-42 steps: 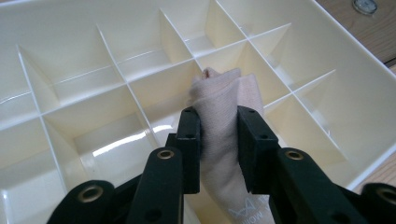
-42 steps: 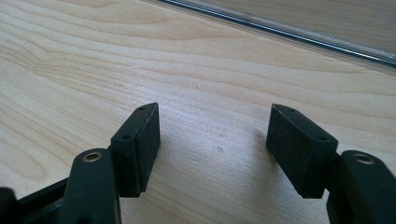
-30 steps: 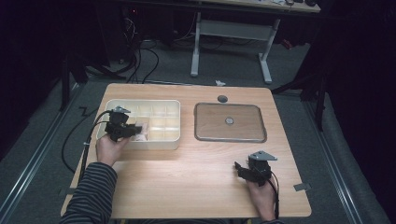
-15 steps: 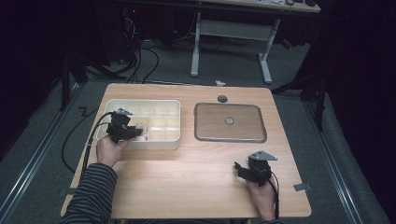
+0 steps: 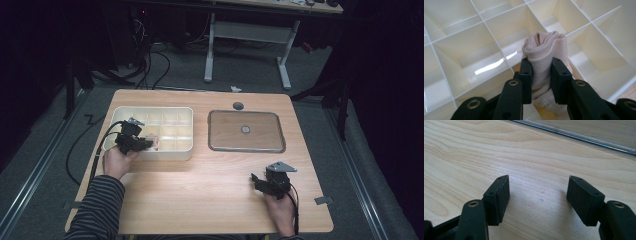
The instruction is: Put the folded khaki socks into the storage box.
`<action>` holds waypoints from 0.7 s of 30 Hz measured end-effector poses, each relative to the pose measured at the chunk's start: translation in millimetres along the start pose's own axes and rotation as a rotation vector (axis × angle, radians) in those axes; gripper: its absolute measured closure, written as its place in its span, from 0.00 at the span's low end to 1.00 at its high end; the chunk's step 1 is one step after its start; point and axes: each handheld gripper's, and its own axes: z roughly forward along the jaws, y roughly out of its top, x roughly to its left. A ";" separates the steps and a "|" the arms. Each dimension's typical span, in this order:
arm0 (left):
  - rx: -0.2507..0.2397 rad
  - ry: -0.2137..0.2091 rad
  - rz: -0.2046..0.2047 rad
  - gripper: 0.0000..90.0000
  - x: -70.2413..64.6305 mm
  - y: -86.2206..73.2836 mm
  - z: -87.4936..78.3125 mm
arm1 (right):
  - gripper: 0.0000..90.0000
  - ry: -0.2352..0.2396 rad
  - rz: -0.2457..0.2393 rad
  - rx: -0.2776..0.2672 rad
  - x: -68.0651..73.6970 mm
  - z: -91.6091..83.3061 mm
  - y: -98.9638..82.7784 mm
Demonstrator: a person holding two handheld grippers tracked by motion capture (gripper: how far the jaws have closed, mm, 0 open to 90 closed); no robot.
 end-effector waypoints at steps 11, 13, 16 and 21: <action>0.035 0.017 0.037 0.81 -3.3 0.8 1.1 | 0.39 0.001 -0.002 -0.001 -0.1 0.2 0.1; 0.058 0.037 0.071 0.81 -7.2 1.2 2.6 | 0.39 0.001 -0.001 -0.001 -0.1 0.2 0.1; 0.094 0.063 0.106 0.81 -11.7 4.1 5.6 | 0.39 0.001 -0.001 -0.001 -0.1 0.2 0.1; 0.074 0.034 0.071 0.78 -8.1 3.7 3.8 | 0.39 0.001 -0.001 -0.001 -0.2 0.2 0.1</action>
